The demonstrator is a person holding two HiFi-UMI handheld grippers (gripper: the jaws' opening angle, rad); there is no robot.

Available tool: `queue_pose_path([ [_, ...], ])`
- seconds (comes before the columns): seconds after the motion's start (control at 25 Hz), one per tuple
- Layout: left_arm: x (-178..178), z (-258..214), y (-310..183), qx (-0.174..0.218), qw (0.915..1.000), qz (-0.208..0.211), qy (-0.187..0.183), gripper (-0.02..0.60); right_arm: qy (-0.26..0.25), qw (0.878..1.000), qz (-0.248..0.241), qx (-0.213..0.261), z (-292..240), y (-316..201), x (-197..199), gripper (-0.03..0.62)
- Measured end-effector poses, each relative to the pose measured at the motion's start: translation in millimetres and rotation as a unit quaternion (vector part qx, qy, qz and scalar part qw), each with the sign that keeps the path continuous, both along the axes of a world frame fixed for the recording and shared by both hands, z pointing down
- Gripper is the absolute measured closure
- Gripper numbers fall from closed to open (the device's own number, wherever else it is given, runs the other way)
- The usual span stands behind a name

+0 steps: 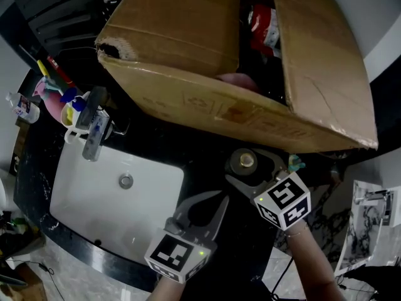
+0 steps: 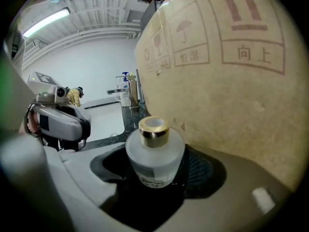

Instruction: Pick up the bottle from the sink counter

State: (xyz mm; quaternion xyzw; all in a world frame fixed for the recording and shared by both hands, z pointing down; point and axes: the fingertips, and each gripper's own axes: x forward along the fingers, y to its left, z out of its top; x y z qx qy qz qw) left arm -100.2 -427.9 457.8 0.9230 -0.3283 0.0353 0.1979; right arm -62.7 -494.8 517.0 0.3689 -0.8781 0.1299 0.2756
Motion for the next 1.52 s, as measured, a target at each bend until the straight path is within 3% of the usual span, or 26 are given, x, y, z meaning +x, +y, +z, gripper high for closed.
queue_pose_path([
  [0.92,-3.6,3.7,1.4,0.0,1.0,0.003,-0.006,0.574,0.026,0.999,-0.018,-0.008,10.1,-11.4,-13.2,0.26],
  [1.52,-3.3,1.4,26.5,-0.005,0.9996,0.007,-0.028,0.574,-0.001,1.0,-0.018,-0.018,-4.6,33.7,-2.0,0.26],
])
